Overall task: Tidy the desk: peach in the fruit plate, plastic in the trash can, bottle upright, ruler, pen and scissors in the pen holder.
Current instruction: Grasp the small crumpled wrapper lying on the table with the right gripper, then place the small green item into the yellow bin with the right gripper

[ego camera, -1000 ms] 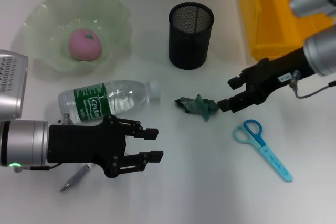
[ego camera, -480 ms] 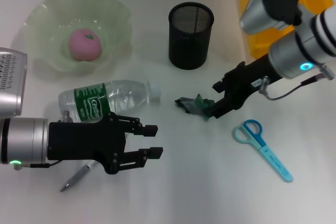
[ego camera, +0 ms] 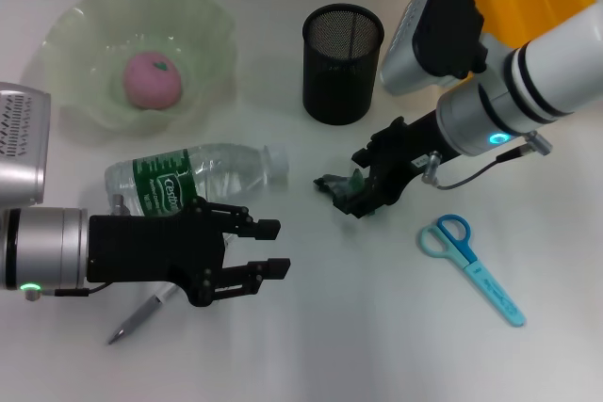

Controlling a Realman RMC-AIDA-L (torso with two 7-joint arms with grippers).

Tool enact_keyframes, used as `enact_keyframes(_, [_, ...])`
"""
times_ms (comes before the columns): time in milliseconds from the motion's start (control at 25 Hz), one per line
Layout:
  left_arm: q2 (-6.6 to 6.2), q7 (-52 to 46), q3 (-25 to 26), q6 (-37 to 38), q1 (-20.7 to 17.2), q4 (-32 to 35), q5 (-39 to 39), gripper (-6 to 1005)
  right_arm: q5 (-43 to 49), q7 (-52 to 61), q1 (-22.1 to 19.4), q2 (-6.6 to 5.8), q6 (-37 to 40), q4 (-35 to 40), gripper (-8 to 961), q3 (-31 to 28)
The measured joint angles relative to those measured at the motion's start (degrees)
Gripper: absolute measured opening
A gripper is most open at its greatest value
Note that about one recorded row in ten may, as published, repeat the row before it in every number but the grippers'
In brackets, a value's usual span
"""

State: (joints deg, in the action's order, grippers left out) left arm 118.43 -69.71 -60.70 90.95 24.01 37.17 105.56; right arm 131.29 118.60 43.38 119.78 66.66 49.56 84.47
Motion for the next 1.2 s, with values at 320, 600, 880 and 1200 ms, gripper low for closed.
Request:
enact_keyframes(320, [-0.01,0.01,-0.09,-0.02,0.08,0.0,-0.01,452,-0.97,-0.01,0.25,0.01,-1.98,-1.76,741,1.13])
enact_keyframes(600, [0.04,0.01,-0.05,-0.49,0.5,0.0,0.0,452,-0.97,-0.01,0.29,0.01,-2.7,-2.32,706,1.43])
enact_keyframes(880, [0.05,0.01,0.14,-0.89,0.57,0.0,0.0,452,-0.97,-0.31,0.21,0.02,-3.58,-2.64,585,2.37])
enact_keyframes(1200, [0.05,0.01,0.33,-0.96,0.61,0.0,-0.01,452,-1.06,-0.57,-0.56,0.02,-4.8,-2.09,315,3.14])
